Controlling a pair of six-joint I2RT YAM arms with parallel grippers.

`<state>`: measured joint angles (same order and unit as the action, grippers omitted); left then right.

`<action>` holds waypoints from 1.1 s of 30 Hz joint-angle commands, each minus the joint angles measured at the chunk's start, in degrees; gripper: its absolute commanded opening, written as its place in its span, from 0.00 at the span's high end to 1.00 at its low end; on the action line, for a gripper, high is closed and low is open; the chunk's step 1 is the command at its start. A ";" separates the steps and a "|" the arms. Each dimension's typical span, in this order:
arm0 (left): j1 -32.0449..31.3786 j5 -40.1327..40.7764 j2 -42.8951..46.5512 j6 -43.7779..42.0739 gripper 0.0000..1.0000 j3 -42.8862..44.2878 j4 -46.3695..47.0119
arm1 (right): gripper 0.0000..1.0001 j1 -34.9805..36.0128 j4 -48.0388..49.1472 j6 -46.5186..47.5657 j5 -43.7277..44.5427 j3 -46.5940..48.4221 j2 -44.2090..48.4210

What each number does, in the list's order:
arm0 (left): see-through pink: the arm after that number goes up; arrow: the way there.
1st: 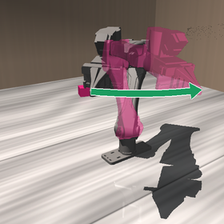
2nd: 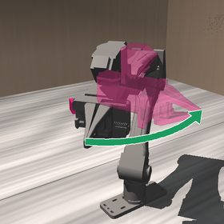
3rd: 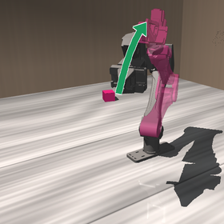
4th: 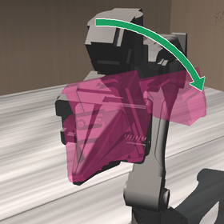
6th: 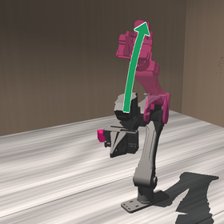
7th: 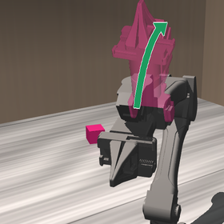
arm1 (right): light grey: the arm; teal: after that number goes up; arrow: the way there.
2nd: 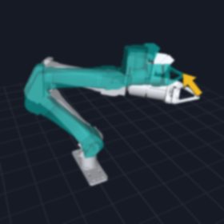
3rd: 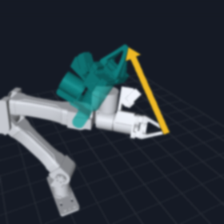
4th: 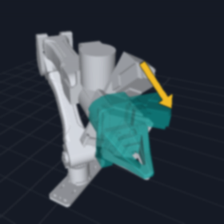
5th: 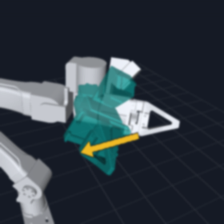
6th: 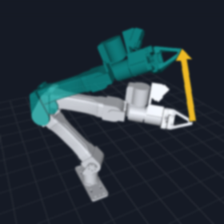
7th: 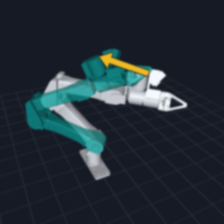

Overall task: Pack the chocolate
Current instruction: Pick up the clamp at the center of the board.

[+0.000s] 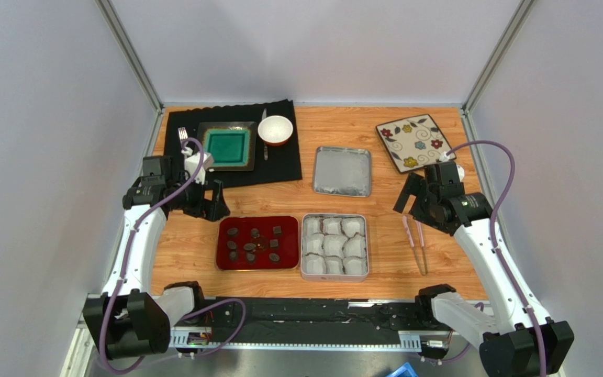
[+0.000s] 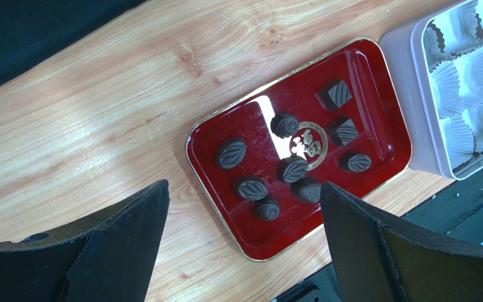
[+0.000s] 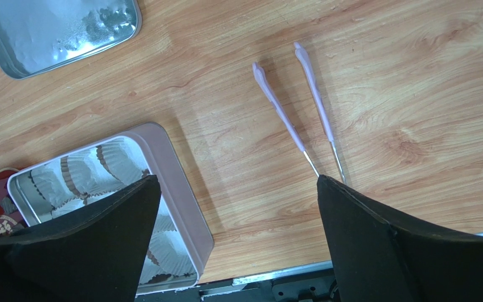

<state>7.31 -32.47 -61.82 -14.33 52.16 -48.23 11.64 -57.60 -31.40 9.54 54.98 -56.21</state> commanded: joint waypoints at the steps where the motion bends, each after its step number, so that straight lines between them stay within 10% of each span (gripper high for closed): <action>1: 0.16 0.30 0.12 -1.14 0.02 0.57 1.20 | 0.01 0.40 1.44 -0.59 3.29 -0.93 -0.91; 15: 0.16 1.44 -2.33 -1.58 0.01 2.68 2.44 | 0.03 2.86 1.61 0.72 12.69 2.24 -22.98; 33: 0.42 3.46 -1.64 -3.42 0.01 1.19 4.02 | 0.44 2.69 8.74 2.39 9.09 2.41 -34.41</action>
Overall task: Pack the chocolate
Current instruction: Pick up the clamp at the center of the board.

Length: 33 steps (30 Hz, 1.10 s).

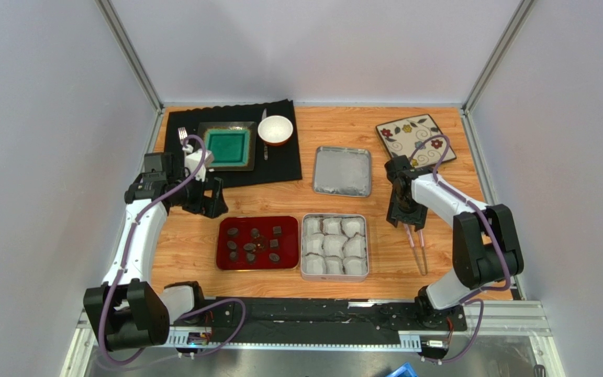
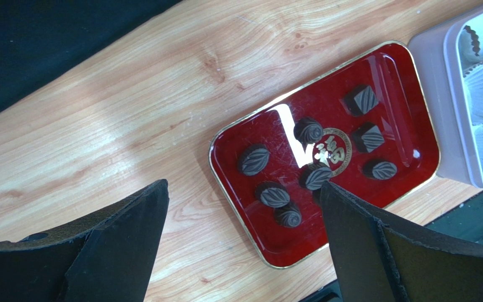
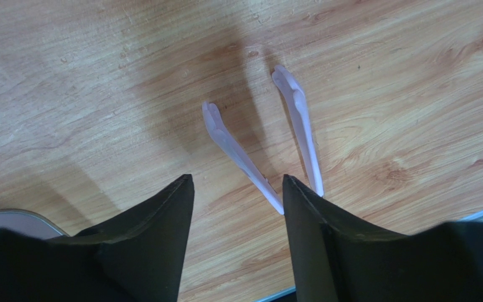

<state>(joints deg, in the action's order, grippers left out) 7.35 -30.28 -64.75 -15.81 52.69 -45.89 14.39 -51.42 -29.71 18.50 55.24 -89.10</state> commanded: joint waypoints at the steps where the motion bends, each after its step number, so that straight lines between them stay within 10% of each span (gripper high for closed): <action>1: 0.47 1.45 1.29 -2.11 0.01 0.58 1.77 | 0.45 -0.07 2.73 0.71 0.13 2.24 -2.21; 13: 0.73 2.16 2.09 -2.99 0.01 -0.65 3.26 | 0.53 -2.97 3.61 2.38 0.57 3.82 -5.91; 18: 0.82 2.77 2.35 -3.08 0.01 -0.65 3.53 | 0.80 -3.41 4.39 2.64 0.22 3.56 -7.58; 33: 0.82 4.27 3.84 -3.87 0.01 -0.39 3.26 | 1.00 -1.92 0.98 3.26 -4.52 6.19 1.27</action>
<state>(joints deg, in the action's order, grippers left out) 7.97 -26.59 -62.19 -18.41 52.10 -43.81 11.38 -49.01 -26.94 16.91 57.69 -95.20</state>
